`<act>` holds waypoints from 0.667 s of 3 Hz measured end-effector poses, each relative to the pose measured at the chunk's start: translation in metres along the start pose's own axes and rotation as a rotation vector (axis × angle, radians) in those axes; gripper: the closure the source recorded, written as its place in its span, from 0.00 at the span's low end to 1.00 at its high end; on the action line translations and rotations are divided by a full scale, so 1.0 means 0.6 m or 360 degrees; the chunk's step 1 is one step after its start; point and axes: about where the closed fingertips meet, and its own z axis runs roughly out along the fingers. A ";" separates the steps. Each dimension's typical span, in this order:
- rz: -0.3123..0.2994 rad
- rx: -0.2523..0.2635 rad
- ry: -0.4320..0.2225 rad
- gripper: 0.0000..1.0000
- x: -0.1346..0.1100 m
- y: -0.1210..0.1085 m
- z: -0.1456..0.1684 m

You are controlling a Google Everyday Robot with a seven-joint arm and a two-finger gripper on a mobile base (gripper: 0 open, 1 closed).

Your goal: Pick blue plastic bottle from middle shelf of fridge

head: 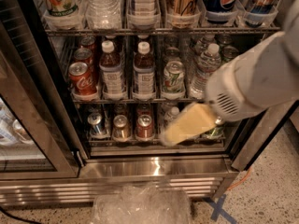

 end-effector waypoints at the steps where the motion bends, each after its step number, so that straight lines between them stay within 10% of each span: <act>1: 0.0180 -0.0105 -0.0142 0.00 -0.032 0.088 0.071; 2: 0.0323 -0.0104 -0.0267 0.00 -0.063 0.145 0.117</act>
Offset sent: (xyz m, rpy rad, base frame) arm 0.0578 0.1514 0.0006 0.5190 -0.3617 -0.3306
